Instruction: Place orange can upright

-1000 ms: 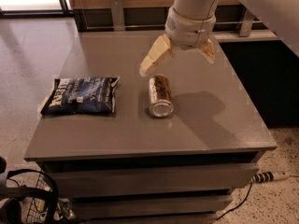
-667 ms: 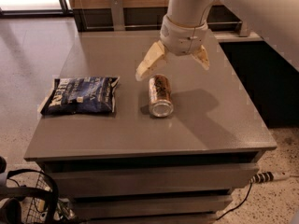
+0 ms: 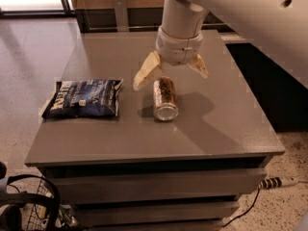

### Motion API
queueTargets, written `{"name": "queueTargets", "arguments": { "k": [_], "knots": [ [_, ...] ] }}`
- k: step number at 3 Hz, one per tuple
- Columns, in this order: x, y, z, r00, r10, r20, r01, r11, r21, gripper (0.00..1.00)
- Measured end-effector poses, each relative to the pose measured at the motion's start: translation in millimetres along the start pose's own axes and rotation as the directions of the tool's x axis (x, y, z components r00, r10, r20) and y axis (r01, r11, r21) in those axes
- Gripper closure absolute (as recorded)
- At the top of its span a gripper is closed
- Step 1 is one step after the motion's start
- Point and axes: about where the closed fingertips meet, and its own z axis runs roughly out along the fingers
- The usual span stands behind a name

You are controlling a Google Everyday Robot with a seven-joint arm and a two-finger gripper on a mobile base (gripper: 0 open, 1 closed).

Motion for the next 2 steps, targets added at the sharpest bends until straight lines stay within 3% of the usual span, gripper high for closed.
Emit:
{"name": "queueTargets", "arguments": {
  "k": [2],
  "knots": [
    [-17, 21, 19, 0.999, 0.032, -0.038, -0.031, 0.9991, 0.028, 0.00]
  ]
}}
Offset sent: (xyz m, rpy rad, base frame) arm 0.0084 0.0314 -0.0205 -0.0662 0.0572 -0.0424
